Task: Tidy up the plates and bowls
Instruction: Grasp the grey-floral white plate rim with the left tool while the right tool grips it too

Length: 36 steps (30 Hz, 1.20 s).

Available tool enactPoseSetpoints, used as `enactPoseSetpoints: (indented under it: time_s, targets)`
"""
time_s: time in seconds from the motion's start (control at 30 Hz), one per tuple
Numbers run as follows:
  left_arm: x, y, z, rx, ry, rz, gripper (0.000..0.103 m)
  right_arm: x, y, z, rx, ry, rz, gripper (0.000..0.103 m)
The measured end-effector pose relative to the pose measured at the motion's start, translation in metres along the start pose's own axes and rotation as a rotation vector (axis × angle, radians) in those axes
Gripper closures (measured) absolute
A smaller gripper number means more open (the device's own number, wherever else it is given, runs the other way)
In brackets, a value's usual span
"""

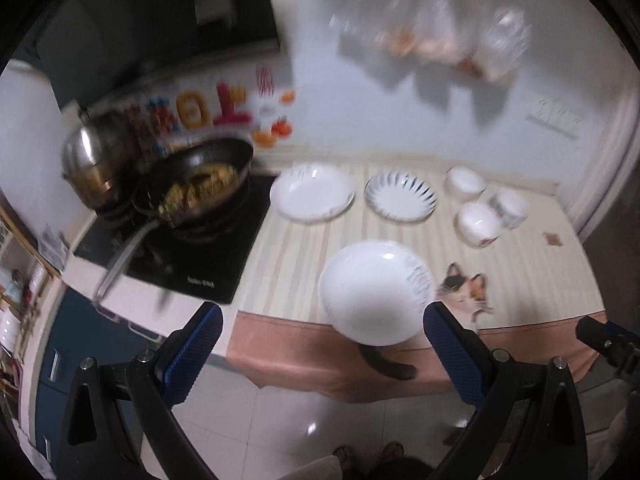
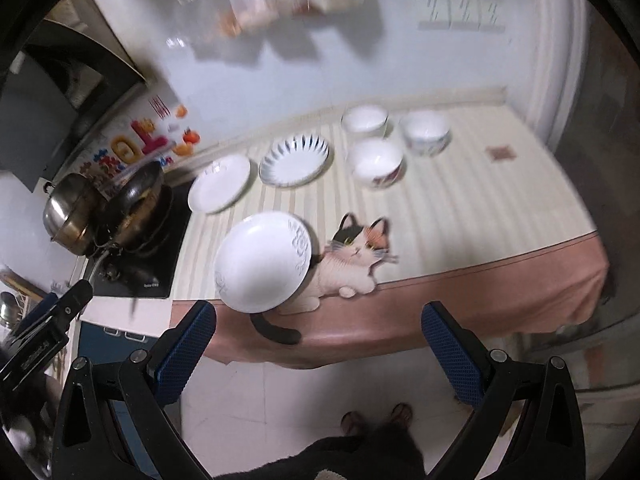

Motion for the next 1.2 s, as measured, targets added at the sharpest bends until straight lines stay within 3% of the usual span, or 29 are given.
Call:
enactPoseSetpoints:
  time_s: [0.17,0.33,0.57,0.63,0.73,0.87,1.03,1.2]
  targets:
    - [-0.014,0.095,-0.016,0.057,-0.037,-0.169,0.0,-0.034,0.1,0.007,-0.046,-0.003,-0.129,0.0]
    - [-0.016,0.188,-0.016,0.141,-0.078,-0.362,0.019,-0.067,0.204,0.016,-0.102,0.022,-0.247,0.003]
    - [-0.01,0.283,-0.014,0.174,-0.157,-0.538,0.036,-0.09,0.326,0.011,-0.16,0.003,-0.434,0.024]
    - [-0.011,0.296,-0.015,0.175,-0.155,-0.559,0.047,-0.094,0.351,0.01,-0.173,0.006,-0.476,0.031]
    - [-0.013,0.316,-0.014,0.167,-0.133,-0.598,0.066,-0.099,0.377,0.006,-0.19,-0.01,-0.507,0.047]
    - [-0.018,0.32,-0.008,0.198,-0.116,-0.585,0.071,-0.105,0.393,-0.007,-0.192,-0.075,-0.495,0.089]
    - [-0.021,0.318,0.0,0.202,-0.11,-0.585,0.071,-0.109,0.391,-0.016,-0.175,-0.109,-0.462,0.088]
    - [-0.023,0.312,0.019,0.217,-0.066,-0.584,0.071,-0.108,0.37,0.002,-0.169,-0.104,-0.447,0.089]
Point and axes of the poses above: each gripper's, at about its wrist camera, not at the fingertips, and y roughly the way its jaws point, z to its right, x to its underside, the point moved 2 cm from there along y, roughly the way its jaws point, and after that the axes turned 5 degrees about -z, right-handed, at the moved point
